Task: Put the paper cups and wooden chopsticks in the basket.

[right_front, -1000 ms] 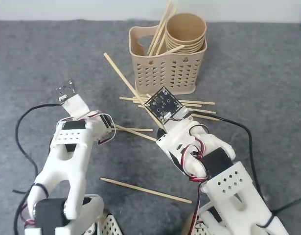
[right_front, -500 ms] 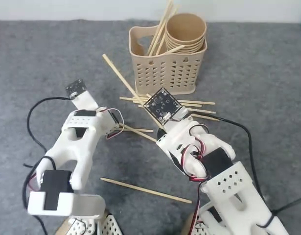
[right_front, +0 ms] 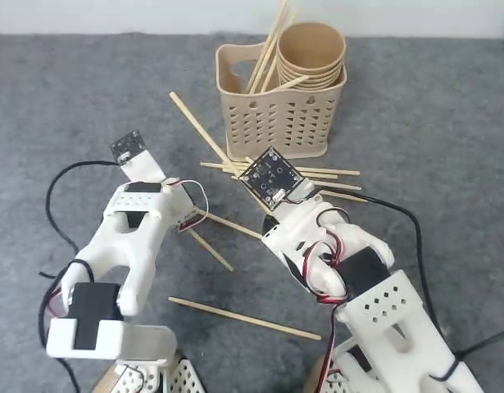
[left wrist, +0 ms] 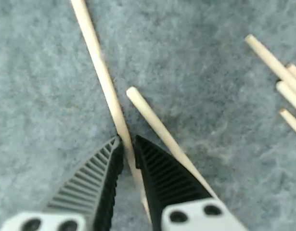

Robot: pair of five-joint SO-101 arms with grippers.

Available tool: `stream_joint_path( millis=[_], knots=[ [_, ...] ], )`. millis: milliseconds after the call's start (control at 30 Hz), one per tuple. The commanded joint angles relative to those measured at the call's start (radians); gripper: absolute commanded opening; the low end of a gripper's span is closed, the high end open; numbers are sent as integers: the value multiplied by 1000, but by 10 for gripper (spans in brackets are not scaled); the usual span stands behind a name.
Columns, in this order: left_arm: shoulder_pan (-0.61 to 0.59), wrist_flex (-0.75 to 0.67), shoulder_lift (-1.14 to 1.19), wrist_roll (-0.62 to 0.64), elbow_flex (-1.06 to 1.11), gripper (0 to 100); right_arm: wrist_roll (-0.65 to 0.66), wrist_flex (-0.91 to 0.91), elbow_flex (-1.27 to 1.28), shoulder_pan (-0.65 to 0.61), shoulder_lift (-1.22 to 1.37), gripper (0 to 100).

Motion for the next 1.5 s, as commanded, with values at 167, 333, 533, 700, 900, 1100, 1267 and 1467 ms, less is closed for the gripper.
stream_joint_path(
  millis=[167, 333, 533, 700, 900, 1100, 1267, 1467],
  knots=[
    [8, 89, -38, -117, -38, 13, -196, -91, -8, -10, -31, 9],
    [6, 206, -239, -192, -41, 13, -439, -298, 68, -2, -41, 9],
    [-25, 252, -572, -232, 25, 13, -445, -607, 137, -1, -41, 9],
    [-129, 123, -769, -256, 156, 13, -443, -822, 109, 48, -30, 9],
    [-184, 77, -850, -252, 217, 13, -437, -966, -12, 113, 4, 9],
    [-186, -35, -850, -252, 286, 13, -442, -1015, -292, 182, 269, 9],
    [-186, -75, -850, -252, 318, 13, -443, -1110, -546, 228, 545, 9],
    [-186, -75, -850, -256, 320, 13, -443, -1145, -804, 240, 857, 9]
  ],
)
